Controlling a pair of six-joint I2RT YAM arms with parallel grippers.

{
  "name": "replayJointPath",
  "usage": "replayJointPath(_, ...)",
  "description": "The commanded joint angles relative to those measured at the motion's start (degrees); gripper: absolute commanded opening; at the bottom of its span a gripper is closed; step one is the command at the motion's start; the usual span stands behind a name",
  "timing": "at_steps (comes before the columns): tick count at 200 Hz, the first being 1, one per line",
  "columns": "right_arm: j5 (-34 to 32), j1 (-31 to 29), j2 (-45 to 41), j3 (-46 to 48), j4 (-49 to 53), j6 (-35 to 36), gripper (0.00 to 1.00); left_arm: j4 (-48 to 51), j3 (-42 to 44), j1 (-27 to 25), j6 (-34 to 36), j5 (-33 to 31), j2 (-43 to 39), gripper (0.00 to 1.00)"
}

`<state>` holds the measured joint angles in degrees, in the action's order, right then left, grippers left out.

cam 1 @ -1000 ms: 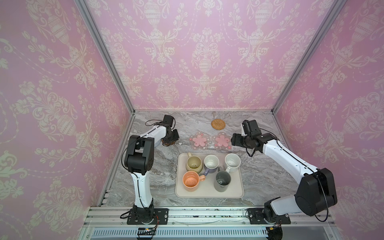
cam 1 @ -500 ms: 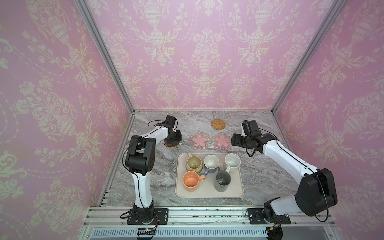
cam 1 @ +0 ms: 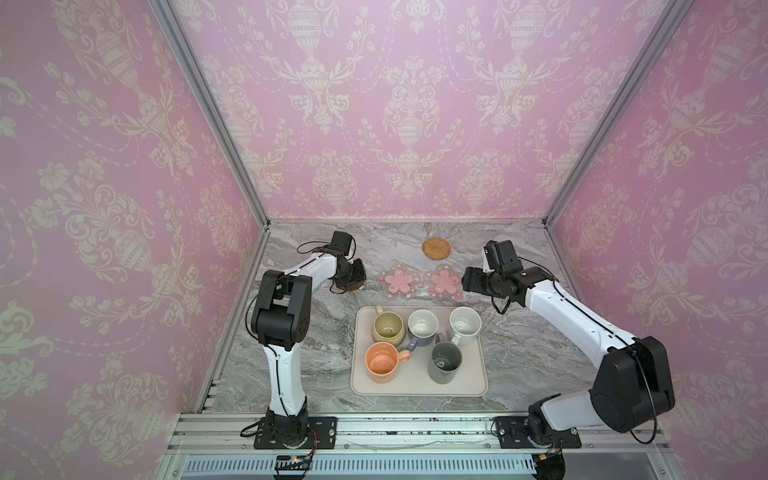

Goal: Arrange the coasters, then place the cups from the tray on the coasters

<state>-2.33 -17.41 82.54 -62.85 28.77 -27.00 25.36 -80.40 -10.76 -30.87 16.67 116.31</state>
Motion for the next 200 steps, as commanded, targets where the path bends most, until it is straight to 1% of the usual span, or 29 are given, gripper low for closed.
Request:
replayJointPath(1,0.92,-0.41,-1.16,0.8,-0.74,-0.7,0.79,9.85,3.14,-1.33,0.95,-0.77,1.16,0.37)
replayJointPath(23,0.92,-0.42,-1.33,0.88,-0.68,-0.76,0.79,10.66,3.22,-1.34,0.74,-2.39,0.44,0.37)
replayJointPath(70,0.29,-0.4,-1.95,1.06,-0.29,-0.59,0.79,10.96,4.43,-1.3,0.3,-1.44,-1.36,0.38)
replayJointPath(135,0.66,-0.34,-1.86,0.89,-0.31,-0.59,0.79,12.51,2.07,-1.19,0.73,-5.52,-0.37,0.38)
replayJointPath(165,0.18,-0.37,-2.22,0.63,0.14,-0.15,0.79,13.42,0.97,0.06,0.25,-6.87,1.2,0.38)
replayJointPath(200,-0.34,-0.36,-2.36,0.89,0.41,0.26,0.79,11.99,1.59,1.57,-0.5,-6.94,-0.52,0.37)
